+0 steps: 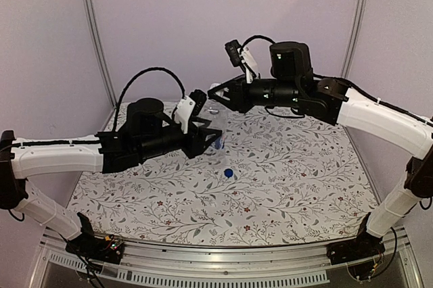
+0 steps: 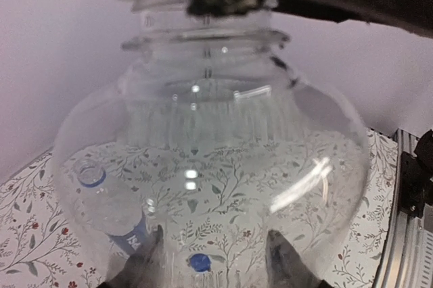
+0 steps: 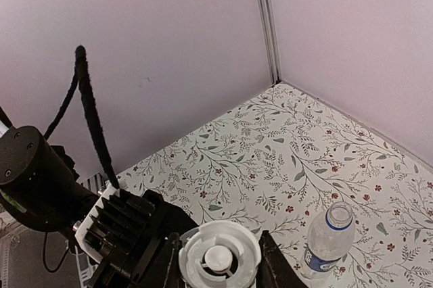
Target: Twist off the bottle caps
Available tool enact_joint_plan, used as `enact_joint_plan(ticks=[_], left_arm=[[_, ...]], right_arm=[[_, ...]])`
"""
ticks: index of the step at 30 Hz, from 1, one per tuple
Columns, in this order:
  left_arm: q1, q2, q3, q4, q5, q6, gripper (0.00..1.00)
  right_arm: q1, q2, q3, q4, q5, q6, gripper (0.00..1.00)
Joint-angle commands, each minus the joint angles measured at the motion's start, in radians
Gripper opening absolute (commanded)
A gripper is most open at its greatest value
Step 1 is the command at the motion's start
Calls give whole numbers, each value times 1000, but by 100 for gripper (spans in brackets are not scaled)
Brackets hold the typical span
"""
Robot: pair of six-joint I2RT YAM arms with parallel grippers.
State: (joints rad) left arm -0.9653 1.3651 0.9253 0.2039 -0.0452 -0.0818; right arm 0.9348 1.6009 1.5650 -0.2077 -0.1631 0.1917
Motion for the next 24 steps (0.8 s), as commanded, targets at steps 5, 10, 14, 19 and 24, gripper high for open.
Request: enact_joint_plan(ticks=[5,10,14,19,24], left_arm=[[-12,-40,-34,117,511,78,47],[-2,-29,-36,151,815,80,47],[5,-11,-44,192,986,65,47],[10,10,-37,200,1067,46,47],[14,17,-36,204,1083,37,47]], right_arm=[[-38,-133,-78,43,-338,-244,4],[-71,-174,-90,-3,-593,-335,5],[-73,-163,-67,-79,-725,-400,7],[-78,-119,-15,-182,-830,-462,9],[-80,-97,5,-209,-846,-487,9]])
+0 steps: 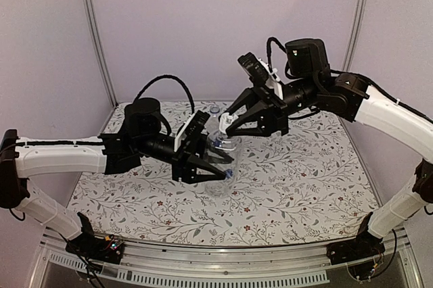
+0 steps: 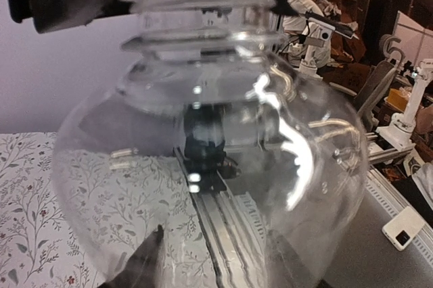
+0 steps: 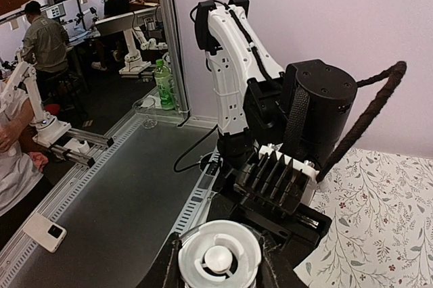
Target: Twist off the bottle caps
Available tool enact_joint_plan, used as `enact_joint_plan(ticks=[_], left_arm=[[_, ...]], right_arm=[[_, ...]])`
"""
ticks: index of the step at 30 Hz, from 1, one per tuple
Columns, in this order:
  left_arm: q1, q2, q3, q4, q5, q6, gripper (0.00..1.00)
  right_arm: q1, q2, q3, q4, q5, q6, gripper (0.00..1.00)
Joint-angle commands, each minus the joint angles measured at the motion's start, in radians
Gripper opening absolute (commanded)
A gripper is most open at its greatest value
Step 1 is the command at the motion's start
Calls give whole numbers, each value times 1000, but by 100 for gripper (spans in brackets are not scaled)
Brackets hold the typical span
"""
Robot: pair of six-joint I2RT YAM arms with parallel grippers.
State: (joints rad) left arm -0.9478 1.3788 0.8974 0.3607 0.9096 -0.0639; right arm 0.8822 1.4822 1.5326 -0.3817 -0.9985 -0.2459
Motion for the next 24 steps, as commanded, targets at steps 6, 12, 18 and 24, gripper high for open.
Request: enact_joint_plan(ticks=[6,12,18,24], left_arm=[[-2,2,-5,28,89,30,46],[-1,1,1,-1,9,51,47],[1,-9,3,-21,-80,62,46],[-1,-43,-27,11,-266,62,46]], right_arm=[[-29,22,38,-37,18,-40,16],[-29,8,35,-38,91,-12,41],[-29,-15,26,-43,151,13,69],[-29,-73,-10,-41,226,38,89]])
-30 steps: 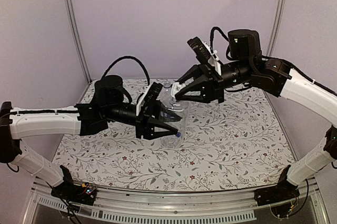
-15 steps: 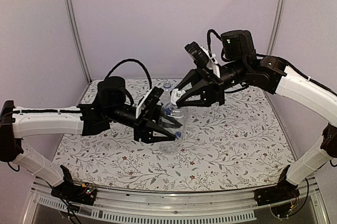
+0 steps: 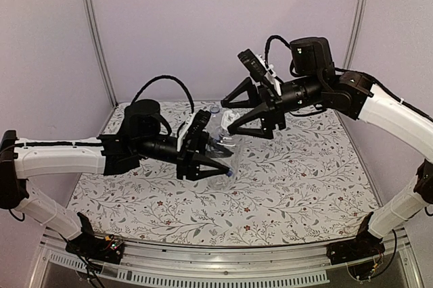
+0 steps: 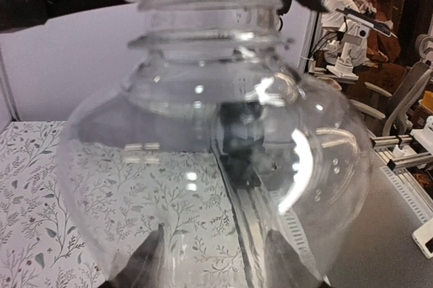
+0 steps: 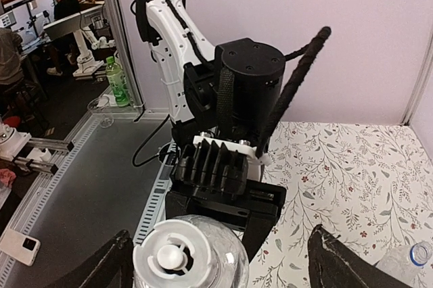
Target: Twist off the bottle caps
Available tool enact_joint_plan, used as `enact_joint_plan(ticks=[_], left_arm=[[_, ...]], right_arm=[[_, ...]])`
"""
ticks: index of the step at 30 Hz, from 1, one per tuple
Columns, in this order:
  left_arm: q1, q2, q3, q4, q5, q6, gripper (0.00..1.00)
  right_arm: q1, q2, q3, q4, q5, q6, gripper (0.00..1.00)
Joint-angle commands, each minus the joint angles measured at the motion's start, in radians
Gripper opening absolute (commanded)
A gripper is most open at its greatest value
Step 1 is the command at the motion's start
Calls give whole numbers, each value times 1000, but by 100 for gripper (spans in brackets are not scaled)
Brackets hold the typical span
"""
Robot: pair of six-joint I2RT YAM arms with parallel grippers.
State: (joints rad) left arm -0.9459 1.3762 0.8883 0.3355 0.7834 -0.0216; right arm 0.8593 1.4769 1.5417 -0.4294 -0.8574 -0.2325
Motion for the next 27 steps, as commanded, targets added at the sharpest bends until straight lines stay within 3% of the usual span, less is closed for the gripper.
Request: enact_joint_plan(ticks=[1,11,16,27], left_arm=[[-3,-45,-22,43,-174,20,46],[-4,-91,-120,193,-510,-24,46],[-3,-91,-151,254,-637,-57,46],[-3,-63,-160,284,-761,-60,50]], right_arm=[[-6,-77,-21,11,104,32,90],[14,-93,-14,149,471,336,91],[84,-72,1,197,689,376,91],[130,46,72,212,793,413,90]])
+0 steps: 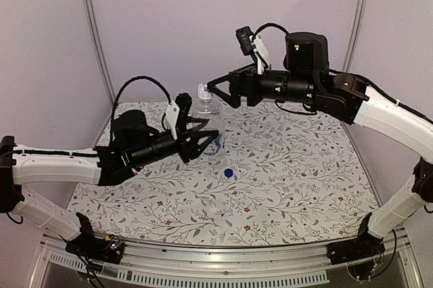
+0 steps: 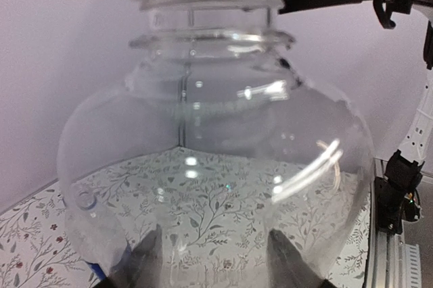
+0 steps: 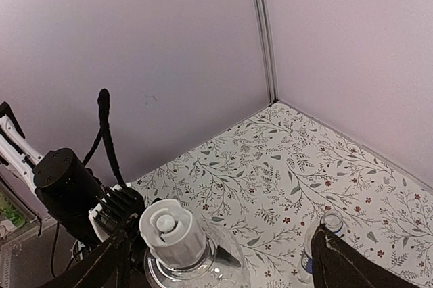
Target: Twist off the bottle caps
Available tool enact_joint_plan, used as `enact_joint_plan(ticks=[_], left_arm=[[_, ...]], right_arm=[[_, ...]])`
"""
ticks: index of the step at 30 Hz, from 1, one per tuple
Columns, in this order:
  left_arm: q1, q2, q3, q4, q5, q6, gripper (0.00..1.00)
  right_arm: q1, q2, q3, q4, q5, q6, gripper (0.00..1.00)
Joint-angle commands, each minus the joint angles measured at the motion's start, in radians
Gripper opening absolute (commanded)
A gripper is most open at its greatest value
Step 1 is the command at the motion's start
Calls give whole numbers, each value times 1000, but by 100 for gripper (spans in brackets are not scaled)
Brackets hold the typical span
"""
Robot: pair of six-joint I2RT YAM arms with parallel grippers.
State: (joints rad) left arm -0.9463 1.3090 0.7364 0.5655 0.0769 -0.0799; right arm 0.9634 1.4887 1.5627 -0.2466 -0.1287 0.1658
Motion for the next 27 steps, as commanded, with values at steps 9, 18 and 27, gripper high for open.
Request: enact_joint_plan(ticks=[9,18,27], left_arm=[[-2,14,0,46,-51,1,48],[-2,18,8,35,-34,1,48],[-3,15,9,27,-37,3,48]], right_arm=[[54,87,89,31,76,-13,80],[61,138,123,19,49,-35,65],[61,155,139,9,24,-46,43]])
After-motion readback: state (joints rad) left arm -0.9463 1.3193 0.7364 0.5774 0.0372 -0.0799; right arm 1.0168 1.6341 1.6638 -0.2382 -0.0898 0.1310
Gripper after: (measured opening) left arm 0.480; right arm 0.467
